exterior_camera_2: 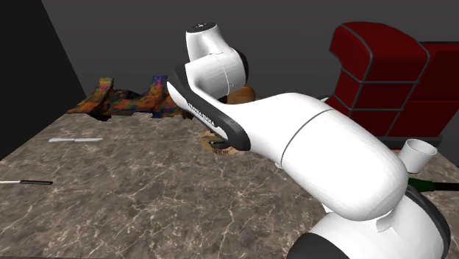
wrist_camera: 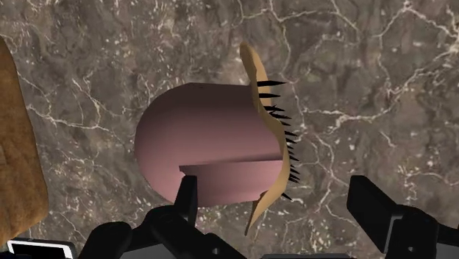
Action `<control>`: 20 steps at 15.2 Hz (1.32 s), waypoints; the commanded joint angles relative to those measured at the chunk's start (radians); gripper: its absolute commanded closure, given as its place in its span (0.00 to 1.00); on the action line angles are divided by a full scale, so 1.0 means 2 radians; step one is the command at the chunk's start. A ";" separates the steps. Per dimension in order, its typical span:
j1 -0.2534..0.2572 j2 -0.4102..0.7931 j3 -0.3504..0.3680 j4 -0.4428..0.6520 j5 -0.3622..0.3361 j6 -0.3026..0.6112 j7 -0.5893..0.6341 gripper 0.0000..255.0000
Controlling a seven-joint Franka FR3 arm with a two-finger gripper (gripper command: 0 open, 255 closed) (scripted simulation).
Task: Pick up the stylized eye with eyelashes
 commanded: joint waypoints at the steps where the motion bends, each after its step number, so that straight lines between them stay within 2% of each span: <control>1: 0.001 0.007 0.001 0.002 0.000 0.008 -0.005 0.00; 8: 0.001 -0.006 0.001 -0.053 -0.003 0.049 0.004 0.00; 9: 0.001 -0.007 0.001 -0.054 -0.003 0.049 0.003 1.00; 17: 0.001 -0.007 0.001 -0.055 -0.003 0.049 0.003 1.00; 20: 0.001 -0.002 0.001 -0.034 -0.002 0.035 0.001 1.00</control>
